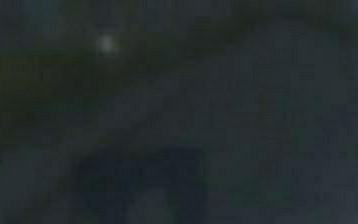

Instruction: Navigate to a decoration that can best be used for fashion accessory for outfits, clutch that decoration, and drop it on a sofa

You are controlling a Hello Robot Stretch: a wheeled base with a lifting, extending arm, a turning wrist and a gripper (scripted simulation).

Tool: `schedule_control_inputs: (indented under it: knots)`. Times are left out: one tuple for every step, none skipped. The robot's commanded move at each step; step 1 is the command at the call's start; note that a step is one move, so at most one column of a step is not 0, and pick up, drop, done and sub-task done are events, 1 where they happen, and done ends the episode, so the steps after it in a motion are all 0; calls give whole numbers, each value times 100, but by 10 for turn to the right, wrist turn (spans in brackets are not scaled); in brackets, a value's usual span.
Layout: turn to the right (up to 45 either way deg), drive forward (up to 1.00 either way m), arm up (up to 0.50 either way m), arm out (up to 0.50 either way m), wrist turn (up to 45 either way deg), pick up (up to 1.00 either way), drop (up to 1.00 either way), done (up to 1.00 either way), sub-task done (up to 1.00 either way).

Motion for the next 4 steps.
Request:
schedule_control_inputs:
  knots:
    - [450,0,0,0,0,0,0,0,0]
    - [450,0,0,0,0,0,0,0,0]
    - [450,0,0,0,0,0,0,0,0]
    - [150,0,0,0,0,0,0,0,0]
